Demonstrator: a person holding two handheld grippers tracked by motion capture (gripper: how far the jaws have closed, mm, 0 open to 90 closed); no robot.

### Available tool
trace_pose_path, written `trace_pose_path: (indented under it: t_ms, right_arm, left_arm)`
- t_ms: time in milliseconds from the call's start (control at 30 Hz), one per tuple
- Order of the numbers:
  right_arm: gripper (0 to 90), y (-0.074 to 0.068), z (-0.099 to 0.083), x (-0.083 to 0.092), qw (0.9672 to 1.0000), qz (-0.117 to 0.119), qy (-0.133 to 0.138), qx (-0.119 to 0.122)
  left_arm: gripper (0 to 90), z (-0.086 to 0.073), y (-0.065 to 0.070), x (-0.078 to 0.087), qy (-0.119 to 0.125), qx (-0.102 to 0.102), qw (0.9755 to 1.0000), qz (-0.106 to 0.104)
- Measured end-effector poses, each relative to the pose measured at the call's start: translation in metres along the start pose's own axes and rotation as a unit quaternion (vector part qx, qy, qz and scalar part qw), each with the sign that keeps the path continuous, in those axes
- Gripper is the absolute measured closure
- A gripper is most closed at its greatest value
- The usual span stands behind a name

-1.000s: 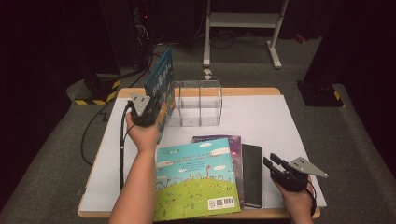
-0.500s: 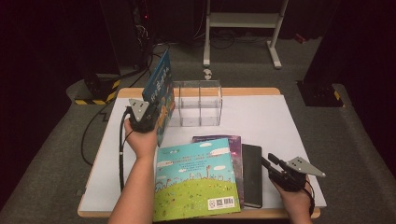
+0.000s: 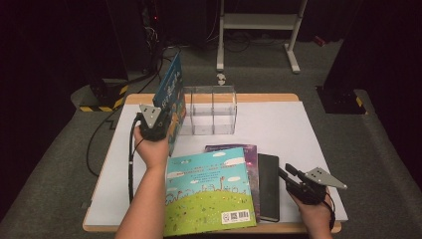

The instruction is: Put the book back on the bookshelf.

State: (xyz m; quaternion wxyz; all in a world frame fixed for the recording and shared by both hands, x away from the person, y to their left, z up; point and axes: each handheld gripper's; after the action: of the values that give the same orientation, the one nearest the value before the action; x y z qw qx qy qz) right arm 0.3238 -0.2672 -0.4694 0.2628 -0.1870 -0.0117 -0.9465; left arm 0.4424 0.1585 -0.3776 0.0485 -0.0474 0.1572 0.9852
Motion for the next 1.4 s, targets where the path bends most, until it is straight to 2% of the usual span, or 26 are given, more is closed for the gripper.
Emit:
trace_pose_path:
  t_ms: [167, 367, 733, 933, 1400]
  right_arm:
    - [62.0, 0.001, 0.0, 0.0, 1.0, 0.0, -0.001, 0.0]
    - [62.0, 0.001, -0.001, -0.001, 1.0, 0.0, -0.002, -0.001]
    - [62.0, 0.001, -0.001, -0.001, 1.0, 0.0, -0.002, -0.001]
    - [62.1, 0.001, -0.001, -0.001, 1.0, -0.001, -0.001, -0.001]
    - [62.2, 0.001, -0.001, -0.002, 1.0, -0.001, -0.002, 0.001]
  left_arm:
    - [82.3, 0.0, 0.0, -0.005, -0.001, -0.006, 1.0, 0.005]
    - [82.2, 0.0, -0.002, -0.011, 0.005, 0.0, 0.9999, 0.015]
    - [81.6, 0.0, -0.004, -0.017, 0.007, -0.002, 0.9996, 0.028]
    - [81.1, -0.002, -0.003, -0.019, 0.011, -0.016, 0.9992, 0.035]
    - [80.1, -0.001, -0.009, -0.022, 0.016, -0.005, 0.9989, 0.043]
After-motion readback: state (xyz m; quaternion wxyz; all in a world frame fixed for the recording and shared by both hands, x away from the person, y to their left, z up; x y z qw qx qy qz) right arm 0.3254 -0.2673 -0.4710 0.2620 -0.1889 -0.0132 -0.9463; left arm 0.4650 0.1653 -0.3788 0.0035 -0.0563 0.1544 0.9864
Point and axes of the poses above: each handheld gripper's, and its own axes: x roughly backward along the jaws, z roughly out of its top, y roughly to its right, and after that the axes turned 1 degree about -z, right-handed
